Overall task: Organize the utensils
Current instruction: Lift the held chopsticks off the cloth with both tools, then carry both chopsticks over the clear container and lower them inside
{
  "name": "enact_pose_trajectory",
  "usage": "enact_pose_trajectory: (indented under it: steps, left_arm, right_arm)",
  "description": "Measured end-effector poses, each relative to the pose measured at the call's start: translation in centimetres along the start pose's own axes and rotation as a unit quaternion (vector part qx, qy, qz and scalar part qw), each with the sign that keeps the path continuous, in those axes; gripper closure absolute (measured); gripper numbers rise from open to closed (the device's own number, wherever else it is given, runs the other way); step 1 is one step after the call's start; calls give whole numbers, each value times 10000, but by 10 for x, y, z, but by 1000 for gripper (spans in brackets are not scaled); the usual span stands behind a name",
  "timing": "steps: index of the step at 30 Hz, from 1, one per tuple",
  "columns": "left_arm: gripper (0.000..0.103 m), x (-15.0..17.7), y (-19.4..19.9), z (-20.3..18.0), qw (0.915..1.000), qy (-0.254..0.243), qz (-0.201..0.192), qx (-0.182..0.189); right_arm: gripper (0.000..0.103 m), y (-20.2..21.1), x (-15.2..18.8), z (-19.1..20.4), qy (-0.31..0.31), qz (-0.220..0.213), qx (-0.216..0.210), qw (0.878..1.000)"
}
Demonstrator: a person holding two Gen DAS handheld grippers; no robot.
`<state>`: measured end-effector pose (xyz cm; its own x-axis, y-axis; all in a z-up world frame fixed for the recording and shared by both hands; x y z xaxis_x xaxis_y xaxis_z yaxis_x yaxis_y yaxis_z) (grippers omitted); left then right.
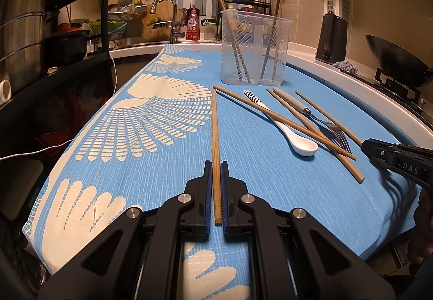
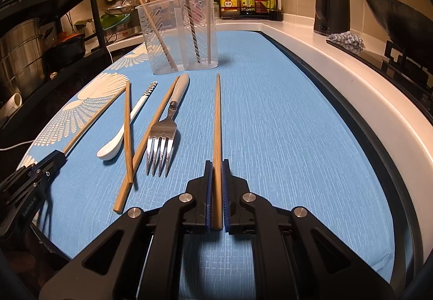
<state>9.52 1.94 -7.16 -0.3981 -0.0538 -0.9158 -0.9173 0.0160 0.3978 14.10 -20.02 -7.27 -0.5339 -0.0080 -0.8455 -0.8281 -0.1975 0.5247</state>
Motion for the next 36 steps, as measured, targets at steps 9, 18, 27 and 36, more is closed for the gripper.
enact_pose_trajectory:
  steps: [9,18,27,36]
  left_arm:
    - [97,-14,11,3,9999,46,-110,83]
    - [97,-47,34,-1,9985,161,-440,290]
    - [97,-75,49,-2,9964,176,-731,401]
    - [97,-107,52,-3,9942,127,-956,476]
  right_arm:
    - [96,18,-12,0,36,-214,15,9998]
    - [96,46,-44,3,50,-620,-81,9980]
    - [96,70,-76,3,100,-991,-126,9949]
    - [96,84,-104,4,132,-1284,-149,9915]
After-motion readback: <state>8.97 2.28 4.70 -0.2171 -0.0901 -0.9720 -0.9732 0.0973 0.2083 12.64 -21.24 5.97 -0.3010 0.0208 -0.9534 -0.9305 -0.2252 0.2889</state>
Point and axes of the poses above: each gripper's, at about its wrist camera, not at the fingertips, and y roughly against the way its jaws point, z to its left, x to its underside, the point moved 7 cm from there along -y, roughly the way its jaws point, and after that the axes turned 7 degrees about -z, right-handed, at the moved point
